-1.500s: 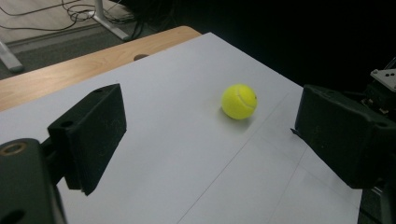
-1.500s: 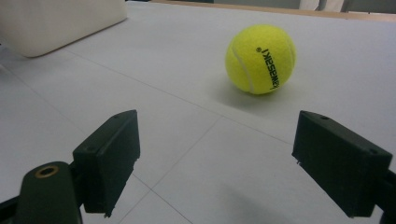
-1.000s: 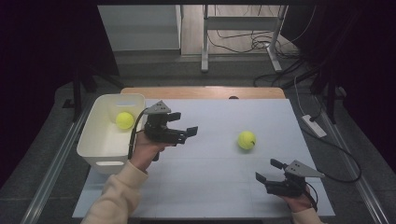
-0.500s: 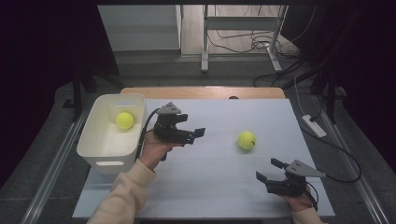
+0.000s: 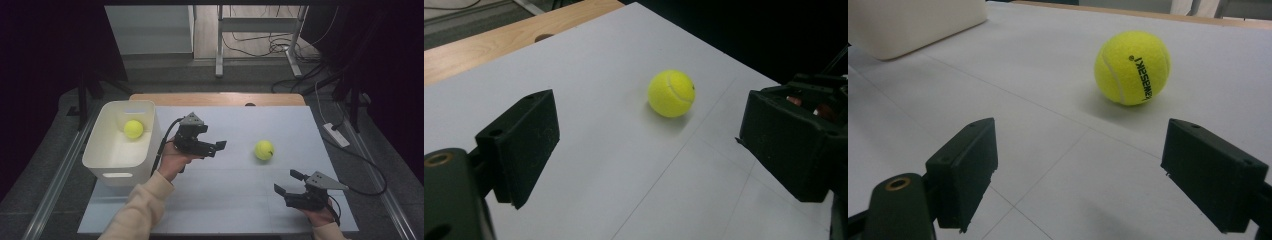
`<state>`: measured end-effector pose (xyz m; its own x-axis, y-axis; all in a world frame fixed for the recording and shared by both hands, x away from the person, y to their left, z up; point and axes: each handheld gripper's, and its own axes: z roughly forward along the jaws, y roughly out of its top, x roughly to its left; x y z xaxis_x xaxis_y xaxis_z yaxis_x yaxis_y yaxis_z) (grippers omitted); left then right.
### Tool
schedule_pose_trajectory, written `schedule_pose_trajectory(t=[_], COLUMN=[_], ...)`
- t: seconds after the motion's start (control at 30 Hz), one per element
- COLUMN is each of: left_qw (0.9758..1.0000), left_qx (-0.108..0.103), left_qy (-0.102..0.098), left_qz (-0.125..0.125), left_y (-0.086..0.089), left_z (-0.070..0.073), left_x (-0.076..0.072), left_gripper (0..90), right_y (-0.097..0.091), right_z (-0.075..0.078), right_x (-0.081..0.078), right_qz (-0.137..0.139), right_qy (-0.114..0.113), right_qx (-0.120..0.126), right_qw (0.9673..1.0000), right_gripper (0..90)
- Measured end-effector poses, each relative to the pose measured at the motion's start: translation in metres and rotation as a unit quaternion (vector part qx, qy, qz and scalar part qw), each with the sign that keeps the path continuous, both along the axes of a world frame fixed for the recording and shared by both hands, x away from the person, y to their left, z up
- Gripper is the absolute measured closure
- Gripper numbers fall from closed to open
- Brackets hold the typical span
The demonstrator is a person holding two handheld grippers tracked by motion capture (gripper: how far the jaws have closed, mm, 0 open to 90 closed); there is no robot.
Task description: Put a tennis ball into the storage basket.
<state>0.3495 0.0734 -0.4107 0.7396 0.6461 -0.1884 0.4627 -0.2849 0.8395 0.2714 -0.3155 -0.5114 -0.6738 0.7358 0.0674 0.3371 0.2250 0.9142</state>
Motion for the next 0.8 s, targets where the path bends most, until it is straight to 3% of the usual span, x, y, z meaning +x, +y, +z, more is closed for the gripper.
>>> schedule_pose_trajectory(t=[0.1, 0.3, 0.8], left_qw=[0.9999, 0.9998, 0.9997], left_qx=[0.0, -0.002, -0.004], left_qy=[-0.01, -0.006, 0.006], left_qz=[-0.002, -0.017, -0.024], left_y=[-0.003, -0.014, -0.03], left_z=[-0.001, -0.006, -0.017], left_x=[0.0, 0.002, 0.013], left_gripper=[10.3, 10.3, 10.9], right_y=[-0.001, -0.002, -0.001], right_z=[0.0, 0.0, 0.001], right_x=[0.0, -0.001, -0.001], right_qz=[-0.002, -0.003, -0.006], right_qy=[-0.002, -0.003, -0.003], right_qx=[0.003, 0.002, 0.004], right_qw=[1.0, 1.0, 1.0], right_gripper=[14.7, 14.7, 14.7])
